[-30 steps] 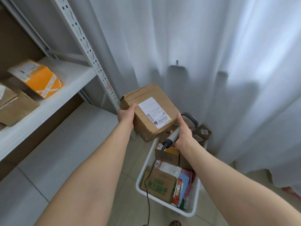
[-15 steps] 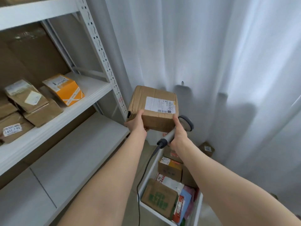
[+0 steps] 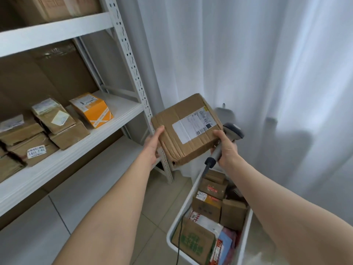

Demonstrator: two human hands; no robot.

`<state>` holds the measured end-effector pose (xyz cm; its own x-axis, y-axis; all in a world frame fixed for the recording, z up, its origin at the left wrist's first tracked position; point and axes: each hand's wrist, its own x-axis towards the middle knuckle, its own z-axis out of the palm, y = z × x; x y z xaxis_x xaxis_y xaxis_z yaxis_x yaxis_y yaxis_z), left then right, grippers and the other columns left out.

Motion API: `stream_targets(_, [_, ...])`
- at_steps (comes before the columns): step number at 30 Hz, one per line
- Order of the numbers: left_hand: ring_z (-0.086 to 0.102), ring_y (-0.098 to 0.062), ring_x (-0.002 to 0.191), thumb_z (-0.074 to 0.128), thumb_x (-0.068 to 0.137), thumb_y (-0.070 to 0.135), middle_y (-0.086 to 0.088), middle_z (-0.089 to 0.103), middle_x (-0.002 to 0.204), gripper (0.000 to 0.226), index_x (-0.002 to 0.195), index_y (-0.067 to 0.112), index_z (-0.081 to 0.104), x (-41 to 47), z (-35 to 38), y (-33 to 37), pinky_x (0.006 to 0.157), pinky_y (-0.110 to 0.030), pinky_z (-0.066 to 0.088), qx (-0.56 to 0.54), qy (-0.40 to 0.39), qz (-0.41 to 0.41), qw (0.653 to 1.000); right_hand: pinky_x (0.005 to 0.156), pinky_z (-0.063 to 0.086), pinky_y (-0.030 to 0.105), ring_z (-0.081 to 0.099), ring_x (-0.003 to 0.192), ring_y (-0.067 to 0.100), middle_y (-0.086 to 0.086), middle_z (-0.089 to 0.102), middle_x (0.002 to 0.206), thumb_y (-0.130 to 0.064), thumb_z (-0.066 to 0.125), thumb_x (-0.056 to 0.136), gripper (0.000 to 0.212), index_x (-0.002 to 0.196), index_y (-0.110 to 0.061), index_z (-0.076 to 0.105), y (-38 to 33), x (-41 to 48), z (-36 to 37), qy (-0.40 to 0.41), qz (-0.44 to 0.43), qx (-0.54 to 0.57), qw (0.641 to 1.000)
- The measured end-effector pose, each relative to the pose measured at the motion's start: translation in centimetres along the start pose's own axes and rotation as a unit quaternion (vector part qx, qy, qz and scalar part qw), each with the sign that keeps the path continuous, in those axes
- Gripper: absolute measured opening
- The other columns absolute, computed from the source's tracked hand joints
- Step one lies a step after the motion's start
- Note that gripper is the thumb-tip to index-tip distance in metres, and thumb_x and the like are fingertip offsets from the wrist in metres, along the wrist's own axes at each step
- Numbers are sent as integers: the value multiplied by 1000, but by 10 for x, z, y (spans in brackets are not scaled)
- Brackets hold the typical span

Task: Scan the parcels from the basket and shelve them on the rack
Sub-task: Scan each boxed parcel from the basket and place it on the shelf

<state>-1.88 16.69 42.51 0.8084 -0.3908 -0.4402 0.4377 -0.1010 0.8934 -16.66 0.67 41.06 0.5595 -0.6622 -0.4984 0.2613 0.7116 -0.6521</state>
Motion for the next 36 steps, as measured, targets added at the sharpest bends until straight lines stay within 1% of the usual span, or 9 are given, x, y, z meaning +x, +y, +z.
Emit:
stream_targets(4, [59, -24, 101, 74, 73, 52, -6, 63, 114, 58, 119, 23, 54, 7, -14, 24, 85, -43, 52, 28, 37, 51, 998, 52, 52, 24, 66, 77, 18, 9, 68, 99, -13, 74, 81, 51, 123, -20, 46, -1, -3, -5, -59, -3, -56, 997])
stream_targets(11, [62, -24, 90, 83, 59, 51, -8, 63, 102, 55, 97, 20, 56, 2, -36, 32, 59, -33, 55, 190, -19, -51, 980, 46, 50, 21, 66, 60, 13, 4, 68, 82, -11, 72, 82, 31, 104, -20, 53, -7, 0, -7, -69, -24, -77, 994])
stream_targets(13, [64, -26, 93, 85, 46, 55, -11, 63, 106, 72, 103, 21, 56, -5, -36, 30, 61, -35, 57, 242, -60, -100, 963, 54, 54, 28, 68, 66, 16, 5, 70, 85, -10, 72, 82, 31, 106, -19, 54, -8, 1, -6, -71, -29, -95, 992])
stream_targets(15, [64, -26, 94, 84, 41, 55, -10, 64, 107, 80, 109, 23, 57, -8, -34, 24, 62, -35, 57, 251, -76, -106, 959, 75, 58, 39, 68, 84, 24, 10, 70, 98, -11, 73, 82, 35, 112, -17, 55, -7, 3, -3, -59, -39, -113, 991])
stream_targets(19, [64, -26, 93, 83, 61, 46, -9, 63, 107, 73, 124, 23, 55, -10, -24, 8, 62, -36, 58, 190, -57, -69, 978, 98, 51, 43, 63, 102, 26, 7, 66, 113, -24, 75, 84, 49, 127, -15, 55, -7, 2, 1, 17, -66, -136, 988])
stream_targets(21, [62, -27, 96, 80, 68, 46, -8, 61, 111, 73, 130, 22, 49, -9, -18, -3, 65, -38, 58, 164, -36, -52, 984, 90, 53, 40, 62, 95, 25, 4, 64, 109, -33, 73, 84, 45, 124, -23, 54, -9, -1, 2, 55, -84, -167, 981])
stream_targets(23, [60, -28, 98, 78, 72, 46, -8, 58, 119, 80, 138, 22, 41, -9, -12, -14, 66, -39, 58, 135, 1, -37, 990, 70, 53, 35, 58, 74, 21, 3, 62, 93, -32, 72, 86, 35, 114, -21, 55, -11, -4, 0, 59, -82, -182, 978])
stream_targets(27, [60, -29, 101, 77, 74, 46, -8, 56, 128, 85, 144, 21, 35, -9, -2, -29, 64, -40, 57, 69, 40, -19, 997, 45, 45, 25, 50, 45, 15, 7, 60, 62, -15, 65, 90, 16, 101, -9, 56, -17, -16, 2, -28, -37, -176, 983])
stream_targets(36, [57, -30, 97, 76, 75, 44, -7, 57, 118, 77, 139, 20, 41, -9, 10, -43, 66, -44, 57, 46, 41, -34, 998, 45, 42, 24, 46, 44, 17, 8, 58, 53, -14, 63, 88, 20, 102, -2, 58, -19, -43, 21, -114, -17, -237, 965])
